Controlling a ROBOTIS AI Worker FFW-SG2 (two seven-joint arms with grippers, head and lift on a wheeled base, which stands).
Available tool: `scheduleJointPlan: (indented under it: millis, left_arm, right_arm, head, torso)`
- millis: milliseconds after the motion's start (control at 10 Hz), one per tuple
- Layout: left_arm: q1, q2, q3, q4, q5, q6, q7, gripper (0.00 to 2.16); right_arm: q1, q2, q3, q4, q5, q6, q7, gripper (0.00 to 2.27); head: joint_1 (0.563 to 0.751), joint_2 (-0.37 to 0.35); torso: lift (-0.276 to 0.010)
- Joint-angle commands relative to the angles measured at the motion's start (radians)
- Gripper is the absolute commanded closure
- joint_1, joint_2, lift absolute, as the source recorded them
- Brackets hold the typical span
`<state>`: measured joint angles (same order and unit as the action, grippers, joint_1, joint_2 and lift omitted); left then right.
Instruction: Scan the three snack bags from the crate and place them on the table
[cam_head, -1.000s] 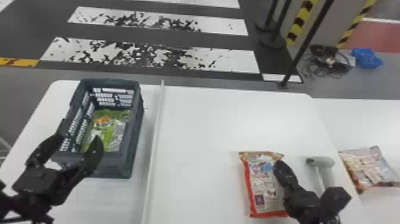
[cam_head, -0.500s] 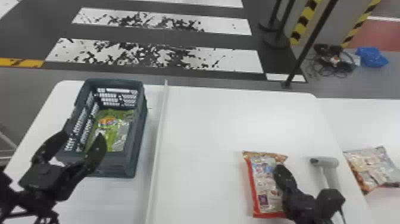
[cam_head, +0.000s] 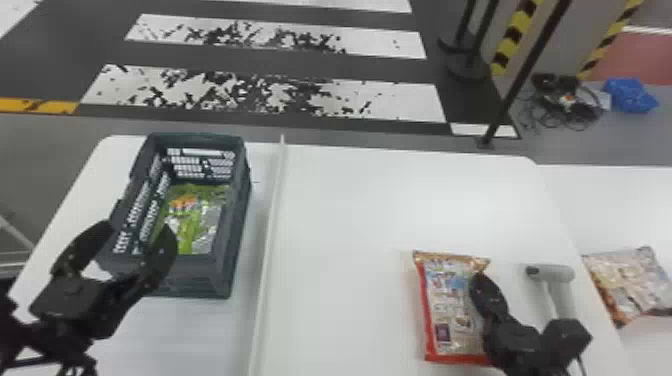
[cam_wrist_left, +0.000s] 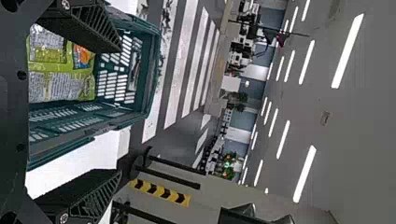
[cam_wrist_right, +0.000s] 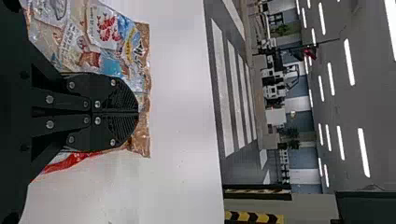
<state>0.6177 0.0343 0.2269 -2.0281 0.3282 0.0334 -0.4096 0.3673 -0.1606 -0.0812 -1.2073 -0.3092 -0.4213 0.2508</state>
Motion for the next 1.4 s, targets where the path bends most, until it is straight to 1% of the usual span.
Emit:
scheduleJointPlan:
  millis: [0,100,200,300,400,500,600,700,800,900,1000,1100,1200,1300]
  left_arm:
    - [0.0,-0.002,-0.003,-0.003,0.0,0.0,0.0,0.08]
    - [-0.001,-0.002,-0.008,-0.003,0.0,0.0,0.005,0.07]
    - [-0.001,-0.004,-0.012,-0.001,0.0,-0.01,0.012,0.07]
    - [-0.001,-0.004,-0.015,-0.001,-0.001,-0.016,0.023,0.07]
    - [0.007,-0.002,-0.021,-0.008,-0.003,-0.025,0.043,0.07]
    - [0.011,-0.001,-0.035,-0.015,-0.015,-0.025,0.069,0.07]
    - [0.011,0.004,-0.069,-0.026,-0.041,-0.025,0.109,0.06]
    - [0.011,0.007,-0.118,-0.04,-0.077,-0.022,0.146,0.06]
    - [0.01,0.01,-0.162,-0.047,-0.086,-0.019,0.186,0.06]
    - [0.004,0.012,-0.201,-0.047,-0.104,-0.006,0.201,0.06]
    - [-0.001,0.018,-0.233,-0.046,-0.117,0.012,0.23,0.06]
    - [-0.003,0.021,-0.247,-0.043,-0.117,0.021,0.241,0.06]
    - [-0.001,0.022,-0.258,-0.041,-0.123,0.027,0.259,0.06]
    - [0.0,0.024,-0.267,-0.038,-0.126,0.027,0.264,0.06]
  right_arm:
    - [0.085,-0.002,-0.022,-0.153,-0.021,0.019,-0.001,2.13]
    - [0.148,-0.002,-0.037,-0.261,-0.042,0.025,0.001,1.93]
    - [0.196,-0.004,-0.046,-0.342,-0.042,0.028,0.001,1.61]
    - [0.225,-0.008,-0.063,-0.397,-0.027,0.049,0.001,0.79]
    - [0.242,-0.013,-0.083,-0.426,-0.008,0.083,-0.001,0.11]
    - [0.248,-0.014,-0.106,-0.428,-0.004,0.095,-0.001,0.06]
    - [0.249,-0.016,-0.127,-0.425,0.007,0.111,-0.002,0.06]
    - [0.248,-0.016,-0.158,-0.413,0.009,0.135,-0.011,0.06]
    - [0.237,-0.016,-0.184,-0.391,0.021,0.148,-0.03,0.06]
    - [0.219,-0.02,-0.215,-0.365,0.027,0.178,-0.03,0.06]
    - [0.202,-0.037,-0.236,-0.325,0.03,0.191,-0.028,0.06]
    - [0.177,-0.063,-0.25,-0.279,0.03,0.215,-0.021,0.06]
    - [0.144,-0.086,-0.258,-0.227,0.032,0.249,0.007,0.04]
    - [0.108,-0.105,-0.259,-0.184,0.033,0.307,0.047,0.05]
  head:
    - [0.695,-0.079]
    - [0.695,-0.086]
    - [0.695,-0.089]
    - [0.695,-0.091]
    - [0.695,-0.091]
    - [0.695,-0.091]
    - [0.695,-0.102]
    - [0.695,-0.127]
    - [0.695,-0.169]
    - [0.695,-0.227]
    - [0.695,-0.287]
    - [0.695,-0.34]
    - [0.695,-0.35]
    - [0.695,-0.35]
  torso:
    - [-0.037]
    - [-0.037]
    - [-0.037]
    - [-0.037]
    - [-0.037]
    - [-0.037]
    - [-0.037]
    - [-0.037]
    - [-0.037]
    - [-0.037]
    - [-0.037]
    - [-0.037]
    - [-0.037]
    - [-0.037]
